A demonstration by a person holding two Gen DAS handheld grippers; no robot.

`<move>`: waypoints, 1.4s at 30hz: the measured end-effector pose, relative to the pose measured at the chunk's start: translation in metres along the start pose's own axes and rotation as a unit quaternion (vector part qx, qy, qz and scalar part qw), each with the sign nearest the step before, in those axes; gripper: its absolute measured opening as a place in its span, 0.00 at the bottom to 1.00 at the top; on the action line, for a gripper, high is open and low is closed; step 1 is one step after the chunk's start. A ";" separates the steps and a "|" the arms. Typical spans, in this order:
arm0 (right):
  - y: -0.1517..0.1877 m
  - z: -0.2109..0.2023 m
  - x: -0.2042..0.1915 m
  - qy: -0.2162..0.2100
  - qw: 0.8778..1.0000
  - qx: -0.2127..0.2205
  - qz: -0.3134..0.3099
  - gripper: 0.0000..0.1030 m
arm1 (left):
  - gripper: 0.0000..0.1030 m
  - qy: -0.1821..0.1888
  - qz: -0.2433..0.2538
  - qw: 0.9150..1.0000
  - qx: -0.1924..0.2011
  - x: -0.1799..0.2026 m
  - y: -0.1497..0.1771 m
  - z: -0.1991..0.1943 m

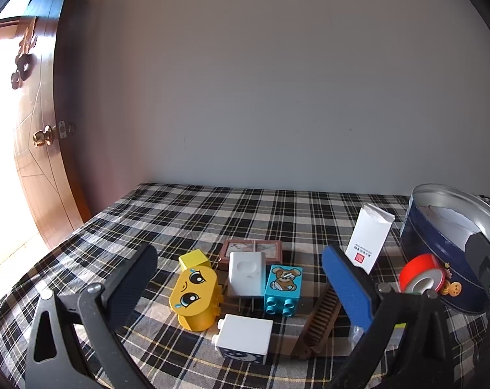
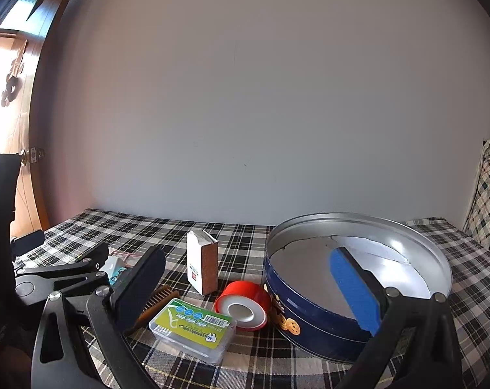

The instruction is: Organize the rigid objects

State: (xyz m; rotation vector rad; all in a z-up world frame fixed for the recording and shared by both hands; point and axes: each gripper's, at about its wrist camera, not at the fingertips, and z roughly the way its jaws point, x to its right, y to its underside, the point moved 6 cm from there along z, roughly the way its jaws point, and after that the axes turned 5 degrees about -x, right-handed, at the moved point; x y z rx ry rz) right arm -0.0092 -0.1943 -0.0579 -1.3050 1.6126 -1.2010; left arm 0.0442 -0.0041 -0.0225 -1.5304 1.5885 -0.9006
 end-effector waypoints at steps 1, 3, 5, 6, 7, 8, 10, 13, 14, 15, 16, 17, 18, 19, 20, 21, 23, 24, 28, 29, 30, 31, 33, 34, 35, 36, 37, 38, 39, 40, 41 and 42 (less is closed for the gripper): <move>0.000 0.001 0.000 0.000 1.000 -0.001 0.000 0.99 | 1.00 0.000 0.000 1.000 0.000 0.000 0.000 0.000; 0.000 0.002 0.000 -0.001 1.000 -0.005 0.000 0.99 | 1.00 0.000 0.000 1.000 0.000 0.000 0.001 0.000; 0.000 0.003 -0.001 -0.002 1.000 -0.008 0.000 0.99 | 1.00 0.000 -0.001 1.000 -0.001 0.000 0.001 -0.001; 0.000 0.004 0.000 -0.002 1.000 -0.011 0.001 0.99 | 1.00 0.000 -0.001 1.000 -0.001 0.000 0.002 -0.001; 0.001 0.004 -0.001 -0.002 1.000 -0.011 0.002 0.99 | 1.00 0.000 0.000 1.000 -0.001 0.001 0.002 -0.001; 0.001 0.004 -0.001 -0.002 1.000 -0.012 0.002 0.99 | 1.00 0.000 0.000 1.000 -0.002 0.001 0.002 -0.001; 0.002 0.004 -0.001 -0.003 1.000 -0.016 0.002 0.99 | 1.00 0.001 0.003 1.000 -0.004 0.002 0.003 0.000; 0.004 0.005 -0.002 -0.008 1.000 -0.022 0.001 0.99 | 1.00 0.001 0.005 1.000 -0.008 0.003 0.003 0.001; 0.004 0.005 -0.002 -0.008 1.000 -0.023 0.000 0.99 | 1.00 0.001 0.005 1.000 -0.009 0.003 0.004 0.001; 0.004 0.004 -0.002 -0.007 1.000 -0.023 0.000 0.99 | 1.00 0.000 0.005 1.000 -0.010 0.004 0.003 0.001; 0.004 0.004 -0.002 -0.007 1.000 -0.023 0.000 0.99 | 1.00 0.000 0.004 1.000 -0.010 0.003 0.003 0.002; 0.004 0.004 -0.002 -0.007 1.000 -0.023 0.000 0.99 | 1.00 0.000 0.003 1.000 -0.011 0.003 0.003 0.002; 0.005 0.005 -0.002 -0.007 1.000 -0.024 0.000 0.99 | 1.00 0.000 0.003 1.000 -0.012 0.003 0.003 0.002; 0.005 0.004 -0.003 -0.007 1.000 -0.025 0.000 0.99 | 1.00 0.000 0.003 1.000 -0.013 0.002 0.003 0.003; 0.005 0.004 -0.003 -0.008 1.000 -0.026 0.000 0.99 | 1.00 0.000 0.003 1.000 -0.013 0.003 0.003 0.003; 0.005 0.005 -0.003 -0.009 1.000 -0.027 0.000 0.99 | 1.00 0.000 0.003 1.000 -0.013 0.002 0.003 0.003; 0.006 0.005 -0.003 -0.012 0.999 -0.031 0.000 0.99 | 1.00 0.001 0.004 1.000 -0.013 0.003 0.004 0.003; 0.006 0.006 -0.003 -0.014 0.999 -0.034 0.000 0.99 | 1.00 0.001 0.004 1.000 -0.013 0.002 0.004 0.003; 0.008 0.007 -0.005 -0.025 0.999 -0.046 -0.001 0.99 | 1.00 0.000 0.004 1.000 -0.017 0.003 0.004 0.004; 0.009 0.007 -0.005 -0.028 0.998 -0.048 -0.002 0.99 | 1.00 0.000 0.004 1.000 -0.019 0.003 0.005 0.004; 0.009 0.007 -0.006 -0.029 0.998 -0.050 -0.003 0.99 | 1.00 0.000 0.004 1.000 -0.020 0.002 0.005 0.004; 0.010 0.008 -0.007 -0.030 0.998 -0.053 -0.004 0.99 | 1.00 0.000 0.005 1.000 -0.021 0.003 0.005 0.004; 0.011 0.010 -0.008 -0.034 0.997 -0.062 -0.006 0.99 | 1.00 -0.001 0.007 1.000 -0.025 0.002 0.005 0.005; 0.012 0.010 -0.009 -0.037 0.997 -0.066 -0.007 0.99 | 1.00 -0.003 0.010 1.000 -0.026 0.001 0.005 0.006; 0.013 0.011 -0.009 -0.042 0.996 -0.073 -0.008 0.99 | 1.00 -0.008 0.015 0.999 -0.027 0.000 0.005 0.007; 0.016 0.012 -0.010 -0.049 0.995 -0.084 -0.011 0.99 | 1.00 -0.018 0.021 0.999 -0.026 -0.002 0.005 0.007; 0.019 0.014 -0.011 -0.059 0.993 -0.097 -0.013 0.99 | 1.00 -0.030 0.024 0.999 -0.024 -0.005 0.004 0.008; 0.021 0.016 -0.013 -0.073 0.991 -0.110 -0.014 0.99 | 1.00 -0.041 0.024 0.999 -0.022 -0.010 0.003 0.009; 0.024 0.017 -0.016 -0.091 0.988 -0.123 -0.016 0.99 | 1.00 -0.043 0.020 0.999 -0.023 -0.014 0.002 0.011; 0.026 0.019 -0.017 -0.101 0.986 -0.131 -0.017 0.99 | 1.00 -0.041 0.013 0.999 -0.027 -0.018 0.001 0.013; 0.028 0.021 -0.019 -0.108 0.984 -0.140 -0.018 0.99 | 1.00 -0.038 0.005 0.999 -0.032 -0.024 0.001 0.015; 0.030 0.022 -0.022 -0.114 0.982 -0.148 -0.020 0.99 | 1.00 -0.034 -0.005 0.999 -0.038 -0.029 0.001 0.017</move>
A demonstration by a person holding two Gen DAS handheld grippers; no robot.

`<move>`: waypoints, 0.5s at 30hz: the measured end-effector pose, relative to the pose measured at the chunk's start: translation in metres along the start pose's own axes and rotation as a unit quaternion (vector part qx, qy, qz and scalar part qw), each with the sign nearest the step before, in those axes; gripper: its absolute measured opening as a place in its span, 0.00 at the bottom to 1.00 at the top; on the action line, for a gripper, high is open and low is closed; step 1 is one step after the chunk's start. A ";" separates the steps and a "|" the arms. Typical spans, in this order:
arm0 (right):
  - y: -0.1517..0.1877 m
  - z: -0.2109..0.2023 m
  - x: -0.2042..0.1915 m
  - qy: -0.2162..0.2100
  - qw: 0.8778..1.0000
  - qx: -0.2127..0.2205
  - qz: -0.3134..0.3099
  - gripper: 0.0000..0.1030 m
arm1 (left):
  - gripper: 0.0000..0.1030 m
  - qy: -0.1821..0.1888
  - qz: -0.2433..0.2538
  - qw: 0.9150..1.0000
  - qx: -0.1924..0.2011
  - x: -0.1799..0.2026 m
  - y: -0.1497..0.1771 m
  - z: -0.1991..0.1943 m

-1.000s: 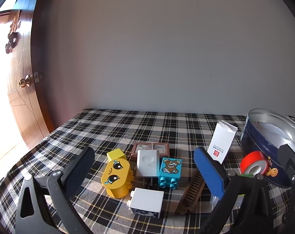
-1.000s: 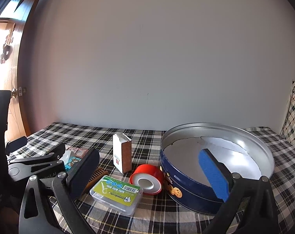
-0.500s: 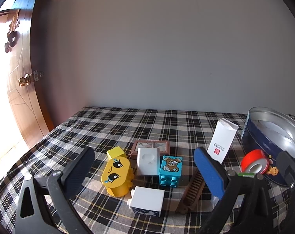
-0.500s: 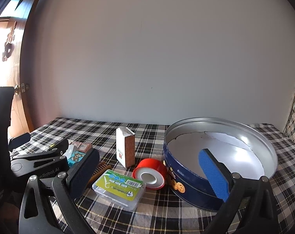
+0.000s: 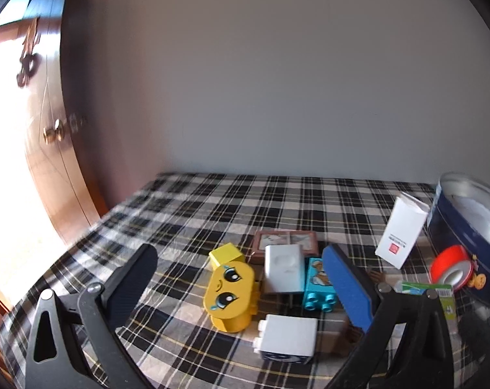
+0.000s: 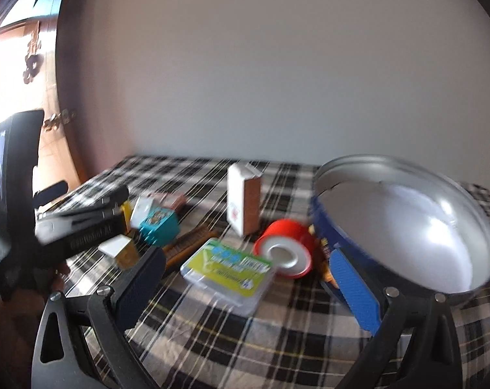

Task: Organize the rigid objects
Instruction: 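Grasp the green floss box with the right tool while the left tool grasps the white carton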

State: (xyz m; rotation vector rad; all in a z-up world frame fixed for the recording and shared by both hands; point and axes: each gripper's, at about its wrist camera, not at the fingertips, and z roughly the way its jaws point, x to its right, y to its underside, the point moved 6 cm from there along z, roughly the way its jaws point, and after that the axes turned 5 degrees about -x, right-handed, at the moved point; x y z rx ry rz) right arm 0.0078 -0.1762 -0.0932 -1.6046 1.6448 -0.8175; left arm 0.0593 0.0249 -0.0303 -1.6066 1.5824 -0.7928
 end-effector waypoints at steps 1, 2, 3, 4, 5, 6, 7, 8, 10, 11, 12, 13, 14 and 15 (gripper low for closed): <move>0.001 0.003 -0.002 -0.005 1.000 -0.009 0.000 0.99 | 1.00 0.004 -0.008 1.000 -0.006 -0.004 0.000 0.002; 0.003 0.005 -0.002 -0.011 1.000 -0.017 0.001 0.99 | 1.00 0.011 -0.017 1.000 -0.013 -0.007 0.000 0.004; 0.004 0.007 -0.003 -0.017 1.000 -0.023 0.004 0.99 | 1.00 0.016 -0.021 1.000 -0.016 -0.008 0.001 0.005; 0.005 0.008 -0.003 -0.021 0.999 -0.028 0.006 0.99 | 1.00 0.018 -0.023 0.999 -0.018 -0.010 0.001 0.005; 0.005 0.009 -0.003 -0.023 0.999 -0.032 0.007 0.99 | 1.00 0.019 -0.024 0.999 -0.019 -0.011 0.001 0.006; 0.006 0.011 -0.003 -0.026 0.999 -0.038 0.009 0.99 | 1.00 0.018 -0.023 0.999 -0.019 -0.011 0.001 0.007; 0.007 0.013 -0.002 -0.029 0.999 -0.045 0.010 0.99 | 1.00 0.017 -0.021 0.999 -0.020 -0.011 0.001 0.007; 0.008 0.016 -0.002 -0.031 0.998 -0.052 0.013 0.99 | 1.00 0.017 -0.019 0.999 -0.021 -0.010 0.002 0.008; 0.009 0.026 -0.001 -0.039 0.996 -0.076 0.019 0.99 | 1.00 0.014 -0.012 1.000 -0.023 -0.008 0.002 0.009; 0.011 0.035 -0.002 -0.047 0.994 -0.096 0.023 0.99 | 1.00 0.013 -0.009 1.000 -0.024 -0.007 0.002 0.009; 0.013 0.045 -0.002 -0.050 0.991 -0.117 0.029 0.99 | 1.00 0.013 -0.008 1.000 -0.025 -0.006 0.002 0.009; 0.015 0.054 0.000 -0.050 0.989 -0.136 0.036 0.99 | 1.00 0.014 -0.009 1.000 -0.026 -0.007 0.003 0.009; 0.016 0.060 -0.001 -0.050 0.987 -0.149 0.043 0.99 | 1.00 0.015 -0.012 0.999 -0.026 -0.008 0.002 0.009; 0.016 0.065 -0.002 -0.049 0.986 -0.155 0.048 0.99 | 1.00 0.015 -0.017 0.999 -0.027 -0.010 0.002 0.009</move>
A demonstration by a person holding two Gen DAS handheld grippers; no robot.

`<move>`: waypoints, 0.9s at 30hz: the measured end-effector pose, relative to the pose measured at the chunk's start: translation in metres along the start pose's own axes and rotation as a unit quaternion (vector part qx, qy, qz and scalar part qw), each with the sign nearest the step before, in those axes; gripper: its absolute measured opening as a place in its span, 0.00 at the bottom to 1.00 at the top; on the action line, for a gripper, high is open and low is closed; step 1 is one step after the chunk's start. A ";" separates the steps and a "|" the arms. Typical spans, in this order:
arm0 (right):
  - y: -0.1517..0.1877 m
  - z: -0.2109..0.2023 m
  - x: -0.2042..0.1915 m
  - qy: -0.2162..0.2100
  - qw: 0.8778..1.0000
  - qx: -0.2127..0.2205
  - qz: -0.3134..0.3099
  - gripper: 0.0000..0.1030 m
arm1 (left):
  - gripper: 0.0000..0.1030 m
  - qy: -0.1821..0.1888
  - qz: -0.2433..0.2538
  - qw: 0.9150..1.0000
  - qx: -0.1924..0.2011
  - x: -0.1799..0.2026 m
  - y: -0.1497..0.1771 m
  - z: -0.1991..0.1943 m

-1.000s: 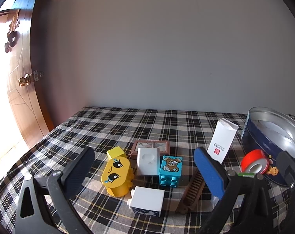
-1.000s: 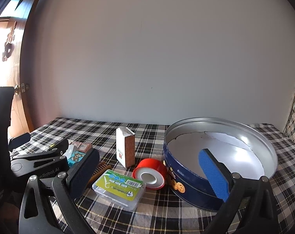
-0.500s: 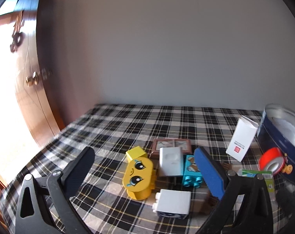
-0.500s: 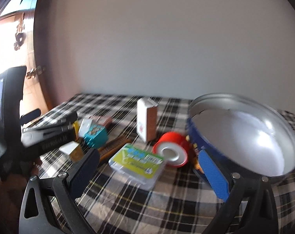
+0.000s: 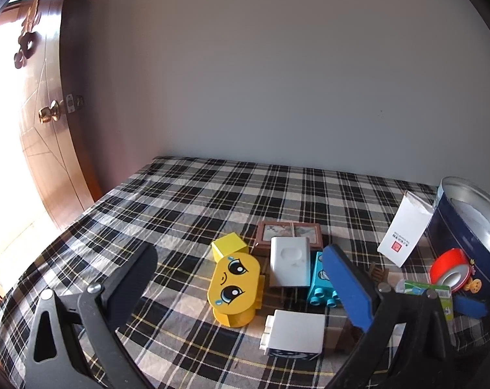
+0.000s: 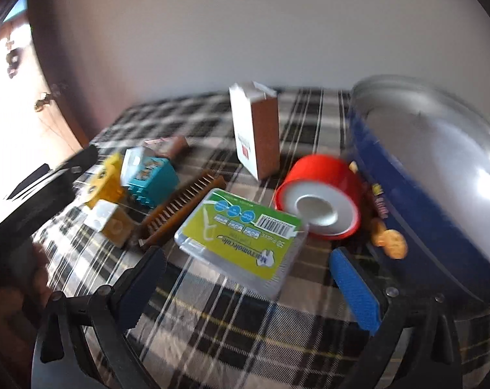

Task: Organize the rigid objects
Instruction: 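Grasp the green floss box with the right tool while the left tool grasps the white carton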

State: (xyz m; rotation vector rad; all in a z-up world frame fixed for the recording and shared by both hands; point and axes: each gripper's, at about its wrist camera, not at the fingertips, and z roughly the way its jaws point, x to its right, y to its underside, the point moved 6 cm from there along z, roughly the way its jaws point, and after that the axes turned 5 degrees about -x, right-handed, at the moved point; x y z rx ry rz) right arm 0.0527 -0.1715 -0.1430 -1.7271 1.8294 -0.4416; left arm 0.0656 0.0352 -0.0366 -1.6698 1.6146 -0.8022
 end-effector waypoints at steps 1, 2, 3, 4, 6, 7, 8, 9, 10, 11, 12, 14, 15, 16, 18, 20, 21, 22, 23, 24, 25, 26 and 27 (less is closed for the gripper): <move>-0.003 0.004 -0.003 0.002 1.000 -0.002 0.001 0.99 | 1.00 -0.001 -0.004 1.000 0.000 -0.002 0.000 0.000; -0.006 0.006 -0.005 0.007 1.000 0.000 0.000 0.99 | 1.00 -0.001 -0.008 1.000 0.000 -0.004 -0.001 0.000; -0.010 0.009 -0.008 0.017 1.000 0.003 -0.002 0.99 | 1.00 -0.001 -0.012 1.000 0.000 -0.006 -0.001 0.000; -0.013 0.012 -0.012 0.026 1.000 0.001 -0.006 0.99 | 1.00 -0.002 -0.014 1.000 -0.001 -0.007 -0.001 0.001; -0.015 0.022 -0.017 0.055 0.998 -0.015 -0.009 0.99 | 1.00 -0.001 -0.017 1.000 -0.004 -0.008 0.000 0.002; -0.015 0.027 -0.016 0.065 0.997 -0.027 -0.006 0.99 | 1.00 0.000 -0.016 1.000 -0.005 -0.009 -0.001 0.003; -0.016 0.029 -0.017 0.078 0.997 -0.029 -0.009 0.98 | 1.00 0.001 -0.015 1.000 -0.006 -0.008 0.000 0.004; -0.016 0.031 -0.018 0.083 0.996 -0.032 -0.011 0.97 | 1.00 0.001 -0.014 1.000 -0.006 -0.008 0.000 0.004; -0.015 0.031 -0.017 0.091 0.995 -0.030 -0.013 0.91 | 1.00 0.001 -0.011 1.000 -0.006 -0.007 0.000 0.004; -0.016 0.029 -0.016 0.092 0.995 -0.027 -0.013 0.90 | 1.00 0.002 -0.008 1.000 -0.005 -0.006 0.001 0.004; -0.015 0.027 -0.016 0.084 0.996 -0.026 -0.011 0.90 | 1.00 0.002 -0.006 1.000 -0.006 -0.004 0.001 0.004; -0.011 0.021 -0.014 0.075 0.997 -0.024 -0.012 0.90 | 1.00 0.002 0.000 1.000 -0.005 -0.002 0.001 0.005; -0.008 0.017 -0.011 0.073 0.997 -0.024 -0.014 0.89 | 1.00 0.003 0.001 1.000 -0.005 -0.002 0.001 0.005; -0.004 0.011 -0.009 0.063 0.998 -0.021 -0.012 0.89 | 1.00 0.005 0.002 1.000 -0.003 -0.001 0.001 0.005; 0.003 -0.009 -0.006 0.011 1.000 -0.003 -0.014 0.89 | 1.00 0.013 0.004 1.000 0.001 0.003 0.001 0.004; 0.007 -0.027 -0.011 -0.010 0.999 0.024 -0.034 0.89 | 1.00 0.032 0.017 0.999 0.007 0.011 0.002 0.001; 0.008 -0.040 -0.013 -0.014 0.997 0.046 -0.052 0.89 | 1.00 0.043 0.026 0.999 0.011 0.017 0.002 -0.002; 0.009 -0.052 -0.014 -0.013 0.995 0.069 -0.070 0.89 | 1.00 0.057 0.035 0.998 0.017 0.023 0.002 -0.005; 0.010 -0.064 -0.013 -0.006 0.992 0.094 -0.084 0.89 | 1.00 0.073 0.045 0.996 0.025 0.032 0.002 -0.008; 0.009 -0.078 -0.010 0.008 0.988 0.123 -0.096 0.89 | 1.00 0.083 0.053 0.995 0.029 0.039 0.001 -0.010; 0.008 -0.089 -0.006 0.025 0.984 0.146 -0.102 0.89 | 1.00 0.095 0.061 0.993 0.033 0.046 0.001 -0.012; 0.007 -0.099 0.000 0.043 0.979 0.168 -0.104 0.89 | 1.00 0.106 0.074 0.991 0.036 0.056 0.001 -0.013; 0.006 -0.108 0.004 0.064 0.974 0.190 -0.104 0.89 | 1.00 0.111 0.080 0.990 0.038 0.063 -0.001 -0.014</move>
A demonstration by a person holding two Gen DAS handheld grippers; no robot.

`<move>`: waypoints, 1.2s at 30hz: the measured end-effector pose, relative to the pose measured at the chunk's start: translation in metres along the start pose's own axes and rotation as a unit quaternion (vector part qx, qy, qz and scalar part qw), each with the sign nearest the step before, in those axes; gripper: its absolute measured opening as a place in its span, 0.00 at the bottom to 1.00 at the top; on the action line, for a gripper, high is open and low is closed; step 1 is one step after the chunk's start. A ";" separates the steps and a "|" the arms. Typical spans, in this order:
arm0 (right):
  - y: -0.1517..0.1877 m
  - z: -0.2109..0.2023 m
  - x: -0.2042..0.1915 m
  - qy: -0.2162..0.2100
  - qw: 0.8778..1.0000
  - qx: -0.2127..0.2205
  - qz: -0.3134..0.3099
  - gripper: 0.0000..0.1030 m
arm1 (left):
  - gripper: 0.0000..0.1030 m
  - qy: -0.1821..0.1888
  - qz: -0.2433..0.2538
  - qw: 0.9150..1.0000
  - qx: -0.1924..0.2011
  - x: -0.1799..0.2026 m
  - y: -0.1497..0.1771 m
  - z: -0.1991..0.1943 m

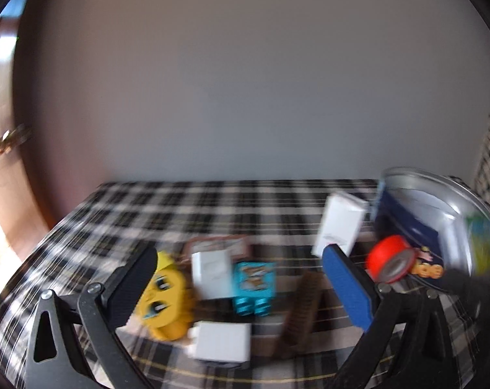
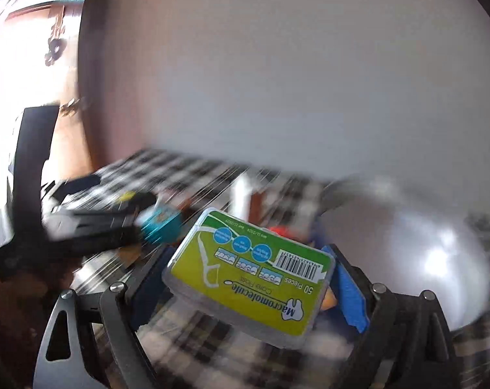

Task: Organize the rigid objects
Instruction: 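Grasp the green floss box with the right tool while the left tool grasps the white carton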

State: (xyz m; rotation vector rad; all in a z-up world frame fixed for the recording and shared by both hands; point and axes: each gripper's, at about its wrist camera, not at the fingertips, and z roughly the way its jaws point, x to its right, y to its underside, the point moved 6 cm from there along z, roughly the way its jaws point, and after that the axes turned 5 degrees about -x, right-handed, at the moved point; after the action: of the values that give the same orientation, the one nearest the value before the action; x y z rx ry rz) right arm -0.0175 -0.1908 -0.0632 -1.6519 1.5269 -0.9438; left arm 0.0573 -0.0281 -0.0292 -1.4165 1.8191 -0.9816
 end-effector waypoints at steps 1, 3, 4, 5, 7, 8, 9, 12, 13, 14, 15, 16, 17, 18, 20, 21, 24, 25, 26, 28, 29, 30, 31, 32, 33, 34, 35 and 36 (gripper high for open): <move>-0.003 -0.004 0.005 0.020 1.000 0.014 0.000 0.89 | 1.00 0.008 0.004 1.000 0.002 0.007 -0.003 0.001; -0.009 -0.010 0.020 0.050 0.998 0.037 0.010 0.89 | 1.00 0.042 0.009 0.999 -0.002 0.023 -0.012 0.006; -0.011 -0.012 0.025 0.057 0.997 0.043 0.014 0.89 | 1.00 0.058 0.014 0.998 -0.007 0.032 -0.016 0.011; -0.014 -0.015 0.028 0.064 0.997 0.050 0.019 0.89 | 1.00 0.072 0.023 0.997 -0.015 0.042 -0.021 0.018; -0.022 -0.016 0.038 0.080 0.995 0.062 0.024 0.90 | 1.00 0.086 0.036 0.995 -0.033 0.057 -0.026 0.033; -0.024 -0.019 0.042 0.090 0.993 0.070 0.024 0.90 | 1.00 0.096 0.043 0.993 -0.050 0.066 -0.028 0.044; -0.024 -0.022 0.044 0.096 0.992 0.074 0.024 0.90 | 1.00 0.101 0.048 0.992 -0.061 0.073 -0.029 0.052; -0.027 -0.027 0.052 0.100 0.991 0.082 0.036 0.90 | 0.99 0.089 0.059 0.989 -0.098 0.087 -0.033 0.080; -0.028 -0.026 0.054 0.099 0.991 0.082 0.041 0.90 | 0.99 0.080 0.060 0.990 -0.104 0.089 -0.034 0.088; -0.028 -0.027 0.057 0.097 0.991 0.081 0.046 0.90 | 0.97 0.072 0.058 0.989 -0.112 0.090 -0.035 0.097; -0.029 -0.027 0.059 0.097 0.991 0.080 0.051 0.90 | 0.94 0.071 0.051 0.989 -0.119 0.087 -0.036 0.103; -0.030 -0.025 0.059 0.096 0.991 0.080 0.053 0.90 | 0.93 0.074 0.041 0.988 -0.127 0.086 -0.037 0.109; -0.031 -0.025 0.060 0.093 0.991 0.078 0.055 0.90 | 0.91 0.081 0.025 0.987 -0.138 0.084 -0.038 0.116; -0.027 -0.027 0.061 0.092 0.991 0.078 0.056 0.90 | 0.88 0.085 0.014 0.986 -0.146 0.082 -0.037 0.119; -0.028 -0.029 0.063 0.092 0.991 0.077 0.055 0.90 | 0.76 0.091 0.009 0.983 -0.160 0.078 -0.029 0.125; -0.028 -0.031 0.063 0.093 0.991 0.076 0.054 0.90 | 0.70 0.097 0.007 0.981 -0.169 0.077 -0.025 0.126; -0.033 -0.029 0.065 0.096 0.991 0.071 0.055 0.90 | 0.43 0.125 -0.037 0.971 -0.199 0.066 -0.017 0.133; -0.037 -0.024 0.068 0.098 0.991 0.070 0.056 0.90 | 0.43 0.124 -0.047 0.971 -0.201 0.062 -0.015 0.133; -0.038 -0.021 0.068 0.099 0.991 0.069 0.056 0.89 | 0.43 0.118 -0.055 0.972 -0.195 0.058 -0.016 0.131; -0.041 -0.019 0.066 0.101 0.991 0.069 0.058 0.89 | 0.43 0.105 -0.060 0.977 -0.174 0.049 -0.020 0.126; -0.042 -0.019 0.066 0.101 0.991 0.070 0.061 0.89 | 0.43 0.100 -0.055 0.981 -0.159 0.047 -0.024 0.120; -0.042 -0.021 0.066 0.100 0.990 0.070 0.064 0.89 | 0.43 0.092 -0.051 0.984 -0.146 0.044 -0.027 0.116; -0.043 -0.023 0.066 0.099 0.990 0.070 0.069 0.89 | 0.43 0.087 -0.049 0.985 -0.138 0.043 -0.029 0.112; -0.044 -0.023 0.068 0.099 0.990 0.070 0.072 0.89 | 0.43 0.090 -0.051 0.986 -0.133 0.041 -0.031 0.107; -0.045 -0.024 0.070 0.101 0.989 0.071 0.077 0.89 | 0.43 0.095 -0.056 0.985 -0.130 0.041 -0.033 0.103; -0.046 -0.024 0.072 0.102 0.989 0.073 0.082 0.89 | 0.43 0.100 -0.061 0.985 -0.127 0.037 -0.038 0.101; -0.048 -0.028 0.072 0.104 0.988 0.076 0.086 0.89 | 0.43 0.107 -0.063 0.985 -0.122 0.034 -0.039 0.094; -0.050 -0.031 0.075 0.107 0.987 0.080 0.093 0.89 | 0.43 0.112 -0.061 0.985 -0.113 0.037 -0.041 0.088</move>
State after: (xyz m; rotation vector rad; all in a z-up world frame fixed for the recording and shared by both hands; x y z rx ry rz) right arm -0.0161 -0.2627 -0.0006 -1.3058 1.6659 -1.1369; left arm 0.1427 -0.0855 -0.0419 -1.6246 2.0827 -1.0572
